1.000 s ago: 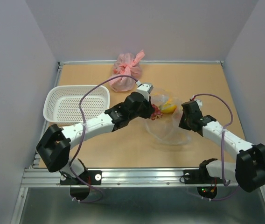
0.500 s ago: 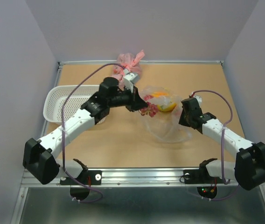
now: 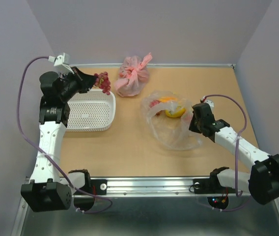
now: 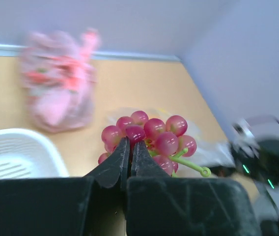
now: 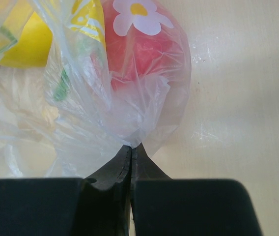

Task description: Untie the knot of the plastic bag and take out the fruit

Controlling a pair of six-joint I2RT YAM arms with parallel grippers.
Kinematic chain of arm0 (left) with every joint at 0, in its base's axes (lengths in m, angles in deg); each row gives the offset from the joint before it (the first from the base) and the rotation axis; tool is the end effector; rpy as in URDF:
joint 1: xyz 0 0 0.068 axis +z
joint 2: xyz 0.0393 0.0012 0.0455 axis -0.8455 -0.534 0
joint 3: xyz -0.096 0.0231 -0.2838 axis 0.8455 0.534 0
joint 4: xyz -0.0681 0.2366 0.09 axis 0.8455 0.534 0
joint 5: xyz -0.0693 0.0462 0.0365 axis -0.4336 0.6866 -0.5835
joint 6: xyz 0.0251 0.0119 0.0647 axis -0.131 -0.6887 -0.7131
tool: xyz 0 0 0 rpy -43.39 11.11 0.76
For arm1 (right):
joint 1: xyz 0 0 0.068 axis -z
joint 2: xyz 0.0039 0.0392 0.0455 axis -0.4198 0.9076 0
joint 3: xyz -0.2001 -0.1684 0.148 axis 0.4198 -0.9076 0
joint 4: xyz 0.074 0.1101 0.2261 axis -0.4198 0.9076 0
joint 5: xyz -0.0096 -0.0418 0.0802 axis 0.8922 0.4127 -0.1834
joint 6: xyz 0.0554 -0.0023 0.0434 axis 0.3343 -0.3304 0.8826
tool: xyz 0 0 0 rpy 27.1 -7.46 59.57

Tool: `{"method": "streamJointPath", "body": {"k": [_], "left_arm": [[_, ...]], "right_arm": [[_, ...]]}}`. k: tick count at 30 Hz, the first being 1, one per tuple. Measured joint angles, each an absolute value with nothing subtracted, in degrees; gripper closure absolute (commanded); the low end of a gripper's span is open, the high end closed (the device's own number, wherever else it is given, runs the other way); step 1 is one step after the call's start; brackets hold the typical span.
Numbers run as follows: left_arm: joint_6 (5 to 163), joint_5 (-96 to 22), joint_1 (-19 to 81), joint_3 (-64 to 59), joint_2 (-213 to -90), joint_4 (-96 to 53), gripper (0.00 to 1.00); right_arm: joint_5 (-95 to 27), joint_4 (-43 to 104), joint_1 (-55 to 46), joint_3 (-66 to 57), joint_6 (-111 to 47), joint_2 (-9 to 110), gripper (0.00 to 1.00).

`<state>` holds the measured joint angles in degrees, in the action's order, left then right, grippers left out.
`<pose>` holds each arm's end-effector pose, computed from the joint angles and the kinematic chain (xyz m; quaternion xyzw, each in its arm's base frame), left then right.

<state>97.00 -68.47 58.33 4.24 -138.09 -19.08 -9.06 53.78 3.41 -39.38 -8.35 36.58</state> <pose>0.2437 -0.0345 0.4503 0.0978 0.6885 -0.3724 0.6146 0.2248 0.0701 0.2282 0.1251 0.9231 0.0220 0.3629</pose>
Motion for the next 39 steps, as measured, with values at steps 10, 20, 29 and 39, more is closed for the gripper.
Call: {"method": "streamJointPath", "body": {"k": [10, 20, 29, 39], "left_arm": [[96.83, -31.97, 65.6, 5.32, -148.69, -15.47, 0.93], [96.85, -23.7, 65.71, 14.67, -158.99, -21.28, 0.2], [97.16, -26.41, 62.98, 17.6, -154.16, -19.91, 0.12], [96.26, -27.84, 29.26, 19.44, -138.33, -19.91, 0.16]], "right_arm": [[-10.55, 53.8, 3.41, -39.38, -8.64, 36.43, 1.0], [-11.99, 53.82, 3.41, -39.38, -8.64, 34.31, 1.0], [-12.16, 54.34, 3.41, -39.38, -9.29, 32.58, 1.0], [-11.2, 56.09, 3.41, -39.18, -12.44, 32.65, 1.0]]}}
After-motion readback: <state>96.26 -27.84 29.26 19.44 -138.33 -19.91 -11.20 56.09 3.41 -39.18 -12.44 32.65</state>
